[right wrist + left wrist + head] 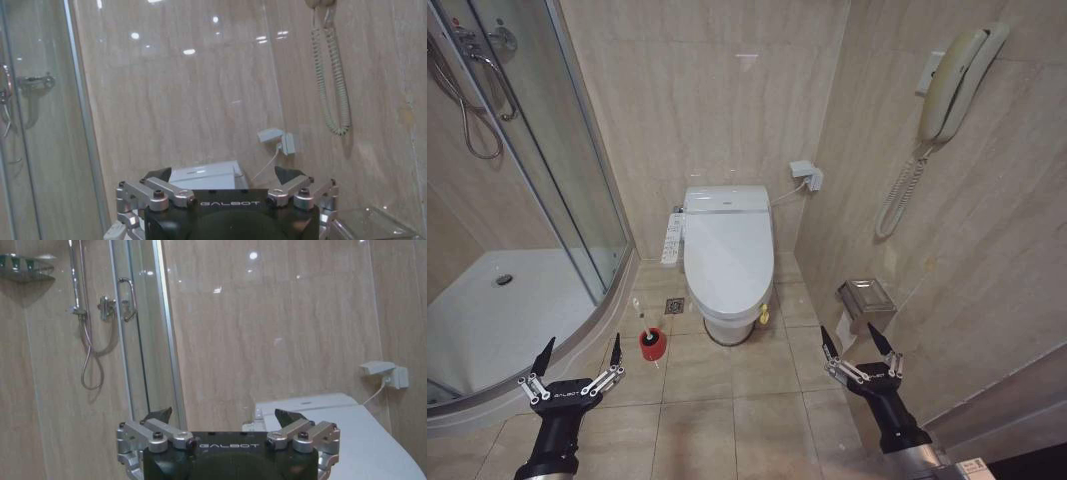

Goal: Open the toilet lid, clean the toilet bowl with a toilet brush, close the toilet lid, and flush.

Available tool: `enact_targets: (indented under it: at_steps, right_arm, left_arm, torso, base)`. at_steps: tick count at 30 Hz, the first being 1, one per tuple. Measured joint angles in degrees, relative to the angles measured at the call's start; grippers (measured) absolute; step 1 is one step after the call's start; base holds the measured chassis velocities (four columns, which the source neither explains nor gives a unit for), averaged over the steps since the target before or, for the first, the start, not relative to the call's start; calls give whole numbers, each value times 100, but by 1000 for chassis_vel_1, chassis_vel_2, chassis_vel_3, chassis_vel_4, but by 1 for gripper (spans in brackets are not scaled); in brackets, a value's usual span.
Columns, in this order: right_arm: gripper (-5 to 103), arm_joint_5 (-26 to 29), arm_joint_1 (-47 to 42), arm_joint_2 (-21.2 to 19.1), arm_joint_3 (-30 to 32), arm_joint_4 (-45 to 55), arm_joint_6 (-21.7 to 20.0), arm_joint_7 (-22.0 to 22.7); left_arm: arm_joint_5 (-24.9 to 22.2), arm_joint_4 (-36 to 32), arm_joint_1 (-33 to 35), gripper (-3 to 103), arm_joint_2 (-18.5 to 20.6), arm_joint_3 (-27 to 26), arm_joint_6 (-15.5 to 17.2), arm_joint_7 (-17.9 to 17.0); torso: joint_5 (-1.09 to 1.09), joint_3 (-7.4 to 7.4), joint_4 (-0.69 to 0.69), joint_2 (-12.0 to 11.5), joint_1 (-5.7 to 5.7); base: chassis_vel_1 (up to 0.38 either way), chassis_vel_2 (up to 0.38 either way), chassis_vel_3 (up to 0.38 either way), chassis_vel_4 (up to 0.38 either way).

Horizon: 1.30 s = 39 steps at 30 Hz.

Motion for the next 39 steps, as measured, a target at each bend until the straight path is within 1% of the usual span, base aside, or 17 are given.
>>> enact_targets:
  at_steps: [8,11,15,22,24,26,31,39]
  right_arm:
    - [100,-8,-6,31,-21,26,11,66]
    - [100,-8,-29,25,-19,83,-29,120]
    - [100,-9,-45,32,-19,139,-53,194]
    - [100,-62,-28,39,-21,141,9,307]
    - [100,-78,-25,39,-10,141,-5,284]
    - [100,-139,-25,39,34,127,-50,143]
    - [100,-116,-18,43,39,33,77,-82]
    - [100,-71,2,30,15,0,104,-19]
  left_arm:
    - [0,0,0,100,0,0,0,0]
    - [0,0,-1,100,0,0,0,0]
    - [0,0,-1,100,1,0,0,0]
    - [0,0,0,100,-1,0,0,0]
    - [0,0,0,100,-1,0,0,0]
    - [0,0,0,100,-1,0,0,0]
    - [0,0,1,100,-1,0,0,0]
    - [0,0,0,100,-1,0,0,0]
  torso:
    - [0,1,-1,0,1]
    - [0,2,2,-2,4]
    - [-1,3,-1,-2,7]
    - [0,0,0,0,-2]
    - [0,-1,0,0,-2]
    - [0,-1,0,1,-2]
    - [0,0,0,0,-1]
    - [0,0,1,0,0]
  base:
    - [-134,115,135,-139]
    - [-188,191,180,-179]
    - [-125,139,86,-103]
    - [18,-15,-12,14]
    - [58,-36,-46,45]
    - [0,0,0,0]
    - [-7,4,11,-7]
    - [-93,86,92,-84]
